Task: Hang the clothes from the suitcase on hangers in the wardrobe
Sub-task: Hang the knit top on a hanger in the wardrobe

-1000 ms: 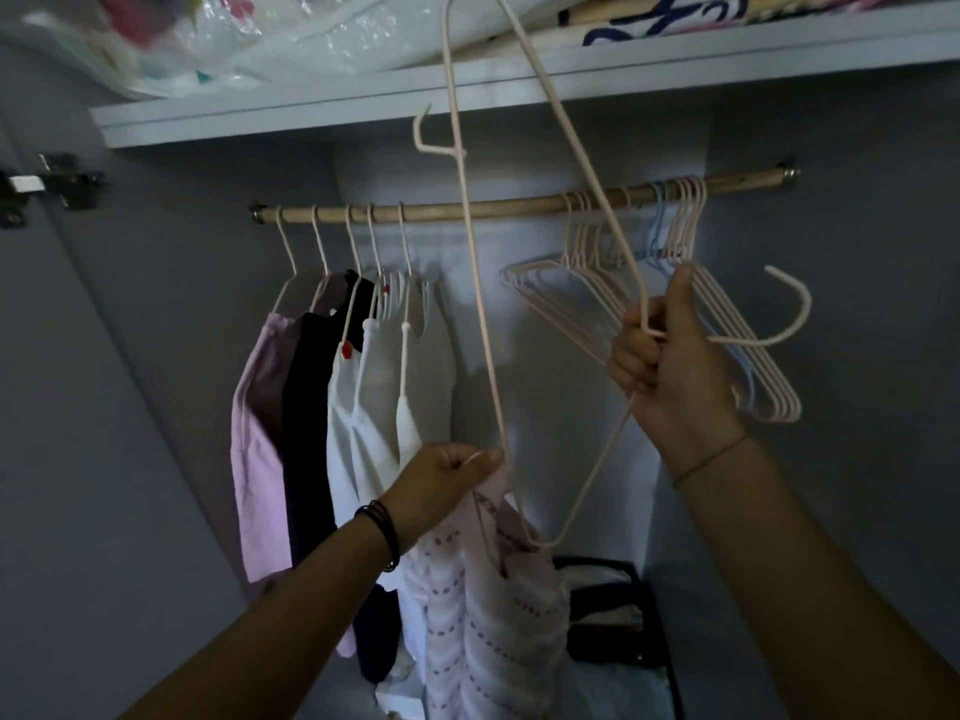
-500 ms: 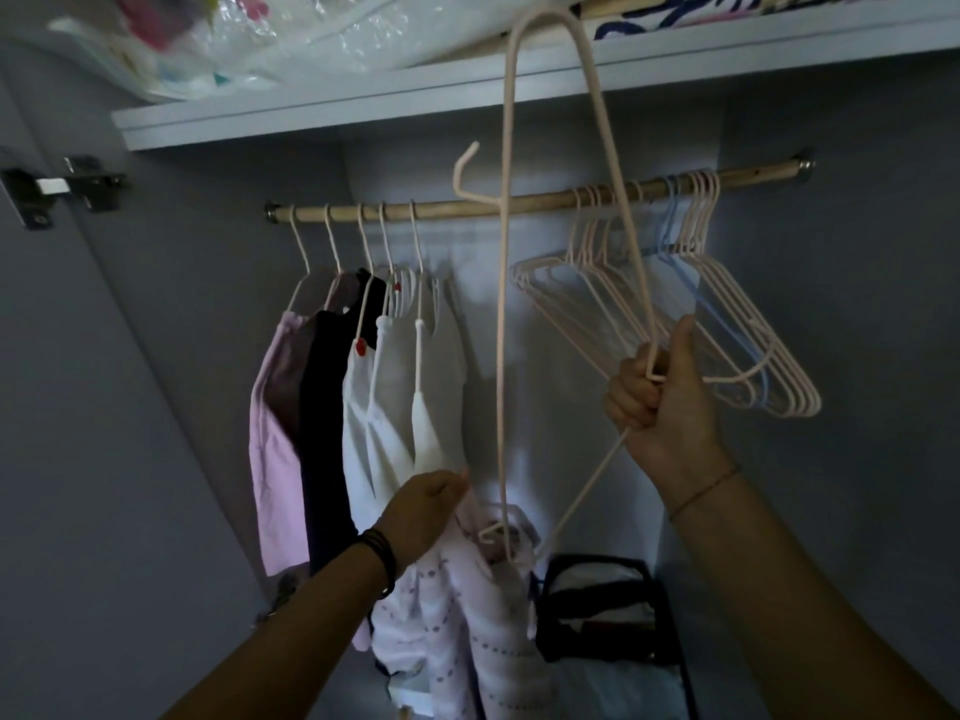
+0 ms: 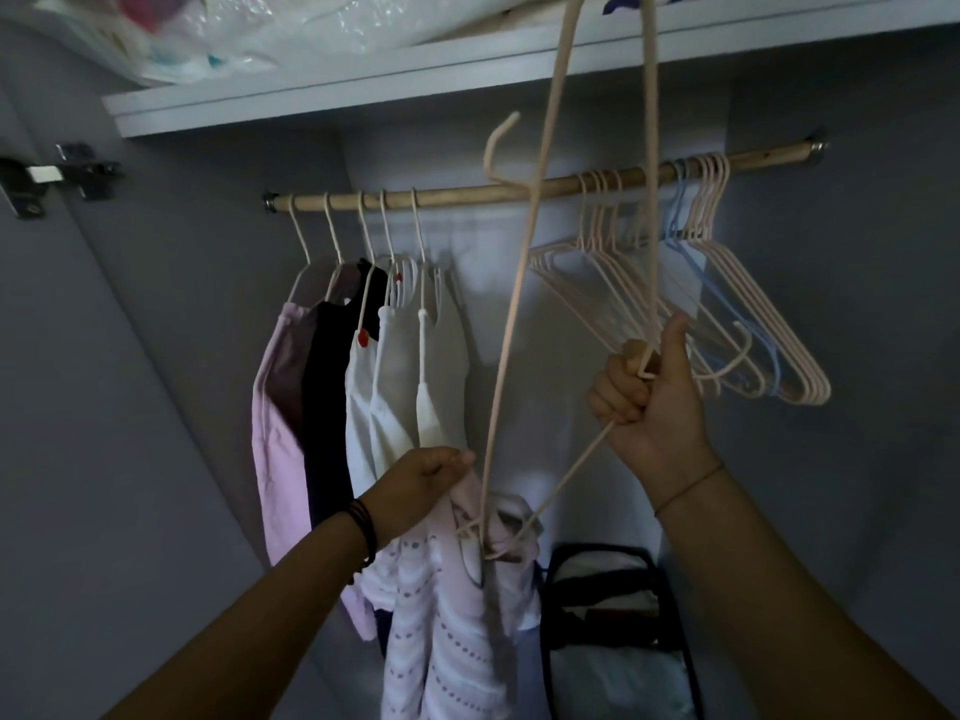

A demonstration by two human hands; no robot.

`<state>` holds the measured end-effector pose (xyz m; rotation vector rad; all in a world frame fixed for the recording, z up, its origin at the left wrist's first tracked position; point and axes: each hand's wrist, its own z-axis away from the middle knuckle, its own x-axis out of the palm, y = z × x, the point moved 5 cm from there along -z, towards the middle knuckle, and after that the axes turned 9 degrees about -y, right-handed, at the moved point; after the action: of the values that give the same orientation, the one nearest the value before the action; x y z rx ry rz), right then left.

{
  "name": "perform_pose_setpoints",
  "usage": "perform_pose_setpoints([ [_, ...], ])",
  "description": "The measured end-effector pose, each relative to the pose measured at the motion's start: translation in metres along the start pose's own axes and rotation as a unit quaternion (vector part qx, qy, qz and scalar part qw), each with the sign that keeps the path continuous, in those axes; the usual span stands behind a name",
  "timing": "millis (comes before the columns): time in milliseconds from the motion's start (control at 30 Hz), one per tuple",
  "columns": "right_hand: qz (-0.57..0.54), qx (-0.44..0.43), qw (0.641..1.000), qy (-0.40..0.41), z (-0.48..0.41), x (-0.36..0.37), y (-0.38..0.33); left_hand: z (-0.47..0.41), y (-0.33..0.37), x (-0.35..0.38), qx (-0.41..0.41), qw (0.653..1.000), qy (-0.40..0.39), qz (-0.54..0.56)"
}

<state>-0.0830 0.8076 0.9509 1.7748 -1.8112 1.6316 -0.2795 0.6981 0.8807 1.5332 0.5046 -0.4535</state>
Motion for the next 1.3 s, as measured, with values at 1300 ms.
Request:
perform_pose_setpoints([
  [1300, 0.58, 0.127, 0.805, -0.02, 0.048, -0.062, 0.004, 0.035, -0.016, -0.055, 0.018, 0.91, 0.346, 0.229],
])
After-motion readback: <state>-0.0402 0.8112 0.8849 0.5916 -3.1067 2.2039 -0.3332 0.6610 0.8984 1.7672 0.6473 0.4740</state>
